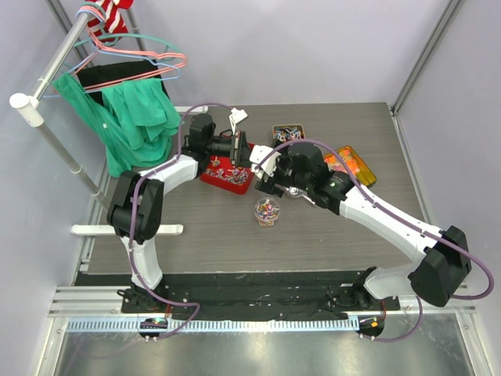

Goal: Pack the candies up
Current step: Adjust the bottle lid at the center of the board.

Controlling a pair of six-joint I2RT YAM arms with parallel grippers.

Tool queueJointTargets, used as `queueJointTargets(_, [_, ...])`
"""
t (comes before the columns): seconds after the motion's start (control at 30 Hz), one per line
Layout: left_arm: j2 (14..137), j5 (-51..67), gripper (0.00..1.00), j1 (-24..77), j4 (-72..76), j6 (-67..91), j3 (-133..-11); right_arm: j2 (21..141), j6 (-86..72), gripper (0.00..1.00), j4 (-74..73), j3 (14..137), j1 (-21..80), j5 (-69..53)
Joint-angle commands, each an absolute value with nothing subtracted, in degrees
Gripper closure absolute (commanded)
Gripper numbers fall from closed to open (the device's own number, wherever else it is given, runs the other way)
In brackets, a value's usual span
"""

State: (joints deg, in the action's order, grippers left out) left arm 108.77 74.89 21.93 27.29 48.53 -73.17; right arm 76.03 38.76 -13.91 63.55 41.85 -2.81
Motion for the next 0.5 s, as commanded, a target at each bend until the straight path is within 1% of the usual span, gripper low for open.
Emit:
queueJointTargets(0.0, [109.25,75.94,1.00,21.71,30.59,49.57,-73.21,76.20,38.58,0.07,-12.22,66.80,42.98,-3.87])
queueJointTargets(0.17, [109.51,76.03,1.00,21.71,31.55,50.45,-73.21,76.64,38.93,0.09,-12.57,67.15,43.33,-3.52])
queueJointTargets(0.47, [109.51,76.29,1.00,21.71,33.66,51.77,-72.86,77.17,39.55,0.07,-12.57,66.01,43.68,-2.90])
